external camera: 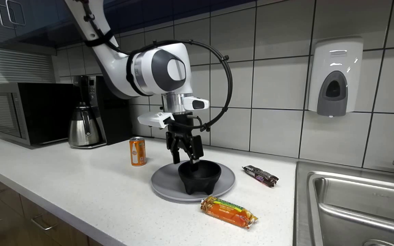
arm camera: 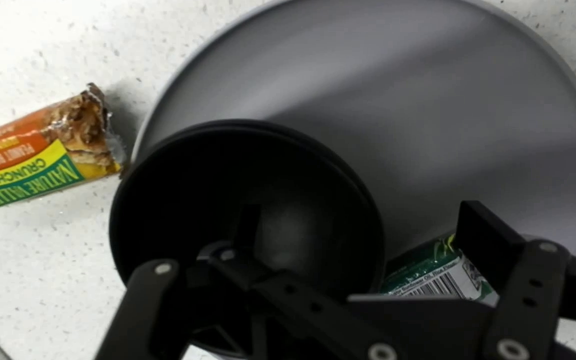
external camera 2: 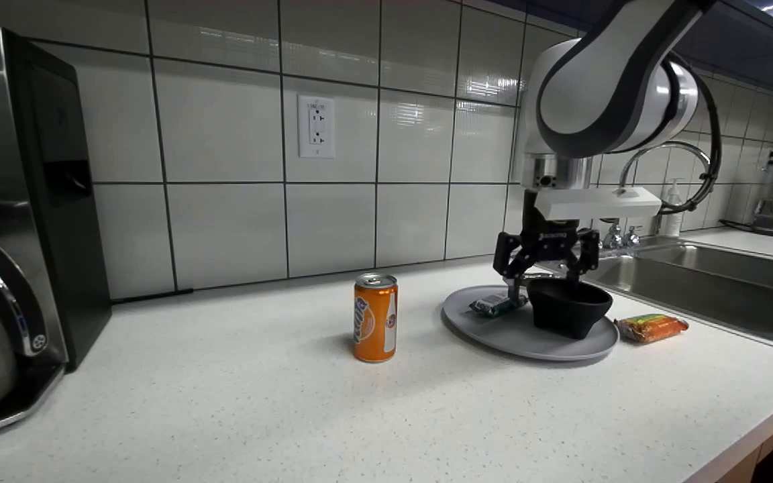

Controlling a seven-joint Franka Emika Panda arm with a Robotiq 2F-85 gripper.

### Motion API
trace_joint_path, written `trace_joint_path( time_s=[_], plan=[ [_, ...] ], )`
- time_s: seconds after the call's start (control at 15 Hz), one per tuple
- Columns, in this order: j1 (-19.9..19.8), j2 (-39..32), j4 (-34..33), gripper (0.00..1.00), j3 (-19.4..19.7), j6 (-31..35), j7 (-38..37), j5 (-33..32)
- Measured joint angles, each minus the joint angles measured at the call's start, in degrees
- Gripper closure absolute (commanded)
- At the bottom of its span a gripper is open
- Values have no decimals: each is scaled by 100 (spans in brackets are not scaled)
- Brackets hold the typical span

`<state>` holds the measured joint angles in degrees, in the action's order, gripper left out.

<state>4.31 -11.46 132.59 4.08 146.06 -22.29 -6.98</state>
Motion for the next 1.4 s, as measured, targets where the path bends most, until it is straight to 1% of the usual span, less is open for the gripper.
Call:
trace_joint_path(
  time_s=[0.07, 0.13, 0.2, 0.33, 0.4, 0.47, 0.6, 0.73, 0.8, 0.87, 1.07, 1.4],
  plan=[
    [0, -25, -11, 25, 10, 4, 0, 0],
    [0, -55, -27, 26, 20, 6, 2, 0],
    [0, -81, -39, 32, 29, 10, 2, 1],
    [0, -120, -68, 51, 39, 16, 2, 1],
    [0, -134, -81, 58, 41, 17, 2, 1],
    [0, -146, -94, 67, 43, 17, 3, 2],
    [0, -158, -114, 80, 44, 17, 3, 2],
    [0, -159, -124, 97, 44, 17, 3, 2],
    [0, -159, -128, 100, 44, 17, 3, 1],
    [0, -159, -132, 100, 44, 17, 3, 2],
    [1, -122, -205, 98, 44, 17, 3, 1],
    [19, -107, -247, 98, 32, 17, 3, 1]
  ],
)
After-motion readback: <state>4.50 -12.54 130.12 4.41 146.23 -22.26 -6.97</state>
